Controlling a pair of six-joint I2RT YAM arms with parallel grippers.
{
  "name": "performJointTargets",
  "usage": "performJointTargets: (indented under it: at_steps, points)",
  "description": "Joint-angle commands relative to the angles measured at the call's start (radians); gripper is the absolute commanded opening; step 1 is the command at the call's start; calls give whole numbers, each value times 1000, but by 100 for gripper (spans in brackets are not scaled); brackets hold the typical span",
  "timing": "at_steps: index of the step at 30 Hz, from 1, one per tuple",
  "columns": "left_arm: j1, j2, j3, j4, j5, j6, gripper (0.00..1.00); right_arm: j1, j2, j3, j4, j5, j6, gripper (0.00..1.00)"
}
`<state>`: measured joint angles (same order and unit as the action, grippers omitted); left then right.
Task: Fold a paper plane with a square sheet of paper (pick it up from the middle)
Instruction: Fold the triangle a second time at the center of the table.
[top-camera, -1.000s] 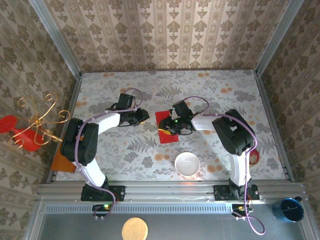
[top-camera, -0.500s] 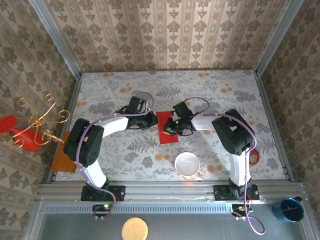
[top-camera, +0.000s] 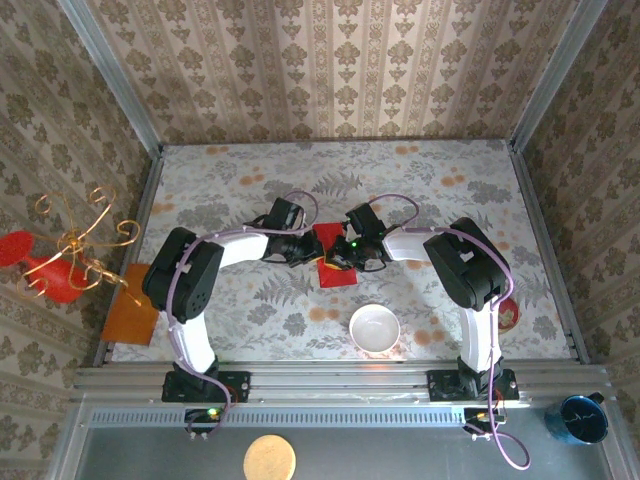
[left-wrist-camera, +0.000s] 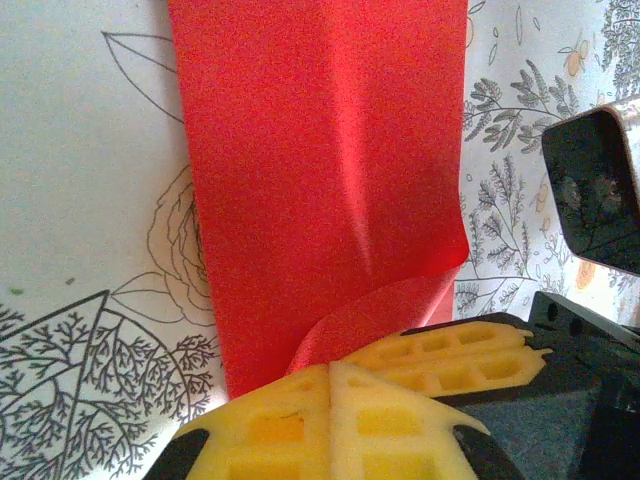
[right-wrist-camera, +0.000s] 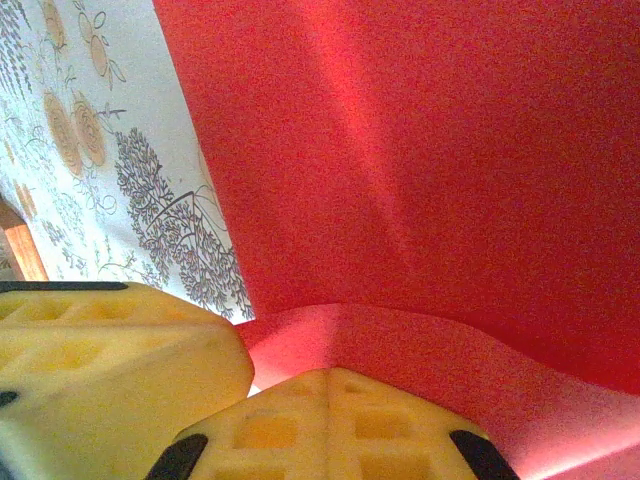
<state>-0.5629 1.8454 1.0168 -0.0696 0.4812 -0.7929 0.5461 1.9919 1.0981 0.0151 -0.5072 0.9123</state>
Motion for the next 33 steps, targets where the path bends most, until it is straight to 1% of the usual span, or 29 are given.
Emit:
performJointTargets:
  at_steps: [1,13,16,20,33]
  points:
    - [-7,20,26,-34,-9,12,3,-4,22,-10,-46,19,-10,2]
    - [-6,62,45,-65,-38,34,3,-9,-8,-24,1,-6,5,2]
    - [-6,71,47,-73,-42,40,3,-13,-42,-29,12,-11,-16,3]
    - [-6,81,51,-81,-44,46,3,-26,-72,-24,-18,5,-70,4]
    - [-6,81,61,-85,-31,54,3,-76,-32,-13,-52,56,-80,5]
